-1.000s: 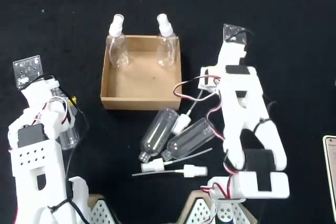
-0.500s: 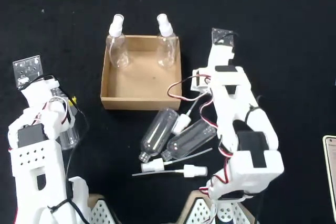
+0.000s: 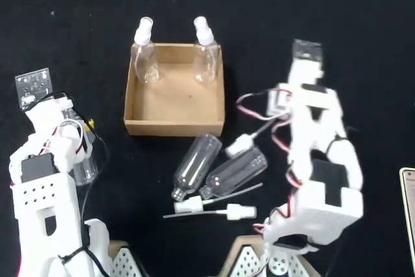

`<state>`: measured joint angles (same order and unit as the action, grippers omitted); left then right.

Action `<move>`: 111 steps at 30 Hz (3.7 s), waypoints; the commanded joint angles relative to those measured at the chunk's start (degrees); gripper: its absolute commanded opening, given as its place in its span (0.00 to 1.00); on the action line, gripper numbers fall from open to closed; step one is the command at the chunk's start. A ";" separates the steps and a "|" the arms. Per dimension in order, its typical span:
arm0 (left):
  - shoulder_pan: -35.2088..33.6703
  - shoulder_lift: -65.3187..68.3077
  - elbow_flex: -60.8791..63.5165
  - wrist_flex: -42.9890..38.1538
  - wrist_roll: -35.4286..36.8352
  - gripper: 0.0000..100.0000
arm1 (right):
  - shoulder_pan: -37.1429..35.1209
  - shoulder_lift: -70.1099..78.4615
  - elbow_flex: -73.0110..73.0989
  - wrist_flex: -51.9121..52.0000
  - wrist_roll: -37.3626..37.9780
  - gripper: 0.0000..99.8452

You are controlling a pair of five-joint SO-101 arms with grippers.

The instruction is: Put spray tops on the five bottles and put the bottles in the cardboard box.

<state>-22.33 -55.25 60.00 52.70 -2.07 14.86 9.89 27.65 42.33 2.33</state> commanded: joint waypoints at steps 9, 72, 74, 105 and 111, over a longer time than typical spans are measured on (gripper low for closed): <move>0.22 -1.49 -0.22 -1.14 0.44 0.03 | 20.75 -0.40 -12.97 -0.79 2.29 0.01; 0.22 -1.49 -0.48 0.00 0.09 0.03 | 8.18 -16.48 14.73 6.77 91.25 0.19; 0.22 -1.49 -0.48 0.00 0.09 0.03 | 8.18 -16.57 14.64 6.77 90.73 0.11; 0.22 -1.49 -0.57 0.00 0.00 0.03 | 22.95 -4.88 -2.51 14.59 52.75 0.25; 0.22 -1.49 -0.57 0.00 0.00 0.03 | 20.04 -4.18 -2.51 14.59 53.01 0.22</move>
<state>-22.33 -55.25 60.00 52.70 -2.07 36.48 5.93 27.21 56.31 54.55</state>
